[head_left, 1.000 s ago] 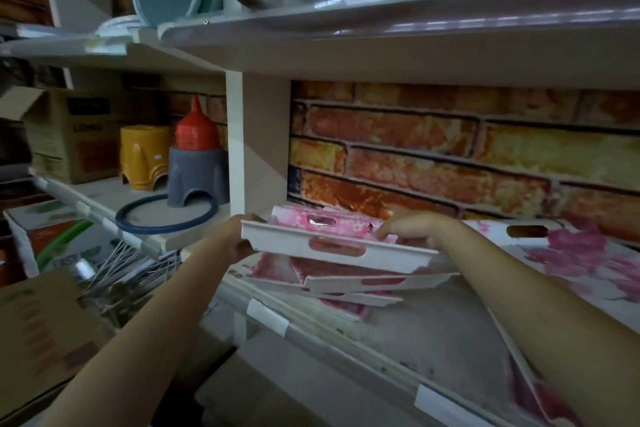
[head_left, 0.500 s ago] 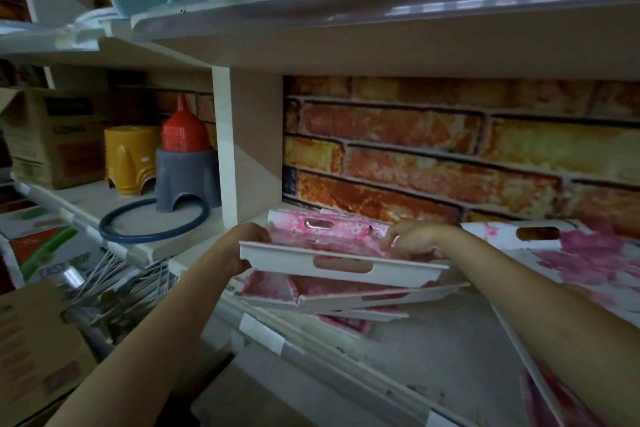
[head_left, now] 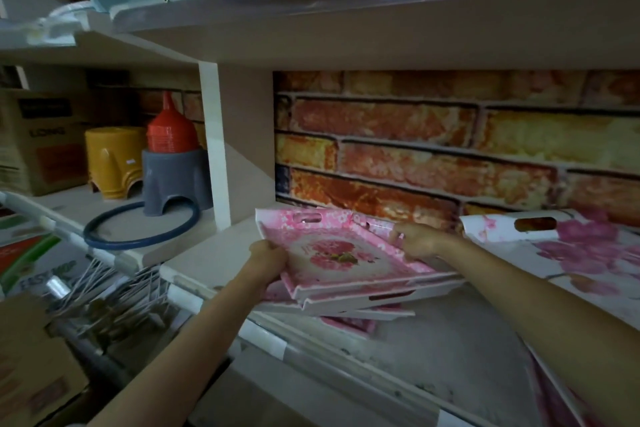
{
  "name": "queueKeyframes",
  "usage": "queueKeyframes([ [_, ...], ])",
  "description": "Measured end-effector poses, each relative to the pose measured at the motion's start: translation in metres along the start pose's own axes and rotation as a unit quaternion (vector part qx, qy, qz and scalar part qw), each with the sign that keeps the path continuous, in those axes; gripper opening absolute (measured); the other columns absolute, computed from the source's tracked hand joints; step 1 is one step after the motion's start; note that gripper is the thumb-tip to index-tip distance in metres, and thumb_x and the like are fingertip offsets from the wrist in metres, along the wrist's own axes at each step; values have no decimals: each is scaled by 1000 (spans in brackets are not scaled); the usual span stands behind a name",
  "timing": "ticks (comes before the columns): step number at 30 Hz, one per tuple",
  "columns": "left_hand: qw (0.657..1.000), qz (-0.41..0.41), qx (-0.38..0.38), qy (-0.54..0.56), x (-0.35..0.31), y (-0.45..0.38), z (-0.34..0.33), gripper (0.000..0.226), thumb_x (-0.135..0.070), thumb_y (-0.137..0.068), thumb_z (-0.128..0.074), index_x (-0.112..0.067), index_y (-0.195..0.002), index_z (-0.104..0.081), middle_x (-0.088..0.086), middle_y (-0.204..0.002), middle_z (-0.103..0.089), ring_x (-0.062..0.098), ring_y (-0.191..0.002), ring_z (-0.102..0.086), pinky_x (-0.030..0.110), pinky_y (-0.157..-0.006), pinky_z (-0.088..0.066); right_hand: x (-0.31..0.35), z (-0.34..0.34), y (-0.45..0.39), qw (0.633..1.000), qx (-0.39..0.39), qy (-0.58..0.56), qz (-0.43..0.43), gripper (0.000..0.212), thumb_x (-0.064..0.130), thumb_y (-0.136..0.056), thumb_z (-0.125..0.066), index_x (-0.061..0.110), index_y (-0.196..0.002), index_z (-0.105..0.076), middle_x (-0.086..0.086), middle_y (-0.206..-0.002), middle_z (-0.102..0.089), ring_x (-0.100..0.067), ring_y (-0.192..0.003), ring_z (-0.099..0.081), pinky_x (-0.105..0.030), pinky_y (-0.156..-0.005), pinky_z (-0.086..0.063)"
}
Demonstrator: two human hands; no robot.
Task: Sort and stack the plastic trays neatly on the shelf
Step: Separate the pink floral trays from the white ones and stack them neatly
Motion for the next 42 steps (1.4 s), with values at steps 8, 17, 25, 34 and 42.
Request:
queueKeyframes([
  [8, 994, 7, 88, -57, 9, -12, 1, 14, 4, -90, -38, -3, -83, -48, 21, -102, -53, 22, -70, -57, 23, -52, -51, 0, 4, -8, 998, 6, 54, -24, 43, -8, -84, -45, 10, -122, -58, -10, -133, -54, -20, -102, -52, -22, -73, -35],
  [17, 985, -26, 117, -123, 8, -11, -13, 23, 3, -88, -38, -6, -72, -49, 7, -64, -48, 13, -43, -47, 15, -33, -39, -15, -5, -8, 995, 4, 73, -61, 39, -7, -85, -40, 4, -117, -60, -18, -129, -58, -19, -96, -52, -23, -63, -37],
  [25, 967, -45, 99, -230, -6, -24, 5, 25, -2, -91, -38, -6, -69, -49, 12, -76, -53, 21, -63, -52, 16, -42, -43, -4, -11, -5, 988, 99, 63, -105, 6, 3, -90, -53, 1, -85, -53, -11, -79, -58, -17, -61, -52, -25, -56, -38],
  [34, 952, 3, 74, -297, -2, -59, 41, 40, -11, -89, -52, 13, -122, -51, 24, -123, -58, 23, -87, -52, 28, -73, -41, 31, -22, -8, 971, 145, -34, -184, 29, 3, -92, -45, 11, -64, -40, -2, -36, -35, -11, -45, -27, -21, -47, -29],
  [42, 912, -30, 82, -402, 7, -70, 30, 37, -14, -94, -44, 9, -123, -52, 22, -127, -57, 33, -118, -56, 35, -98, -45, 29, -34, -10, 972, 115, -91, -186, 40, 1, -92, -46, 9, -130, -41, -8, -66, -41, -15, -55, -39, -27, -52, -37],
])
Point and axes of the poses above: each hand's wrist, its own y-axis away from the middle knuckle, its own z-axis out of the back of the hand, x = y × z, the point moved 1 cm from there along -y, towards the middle knuckle
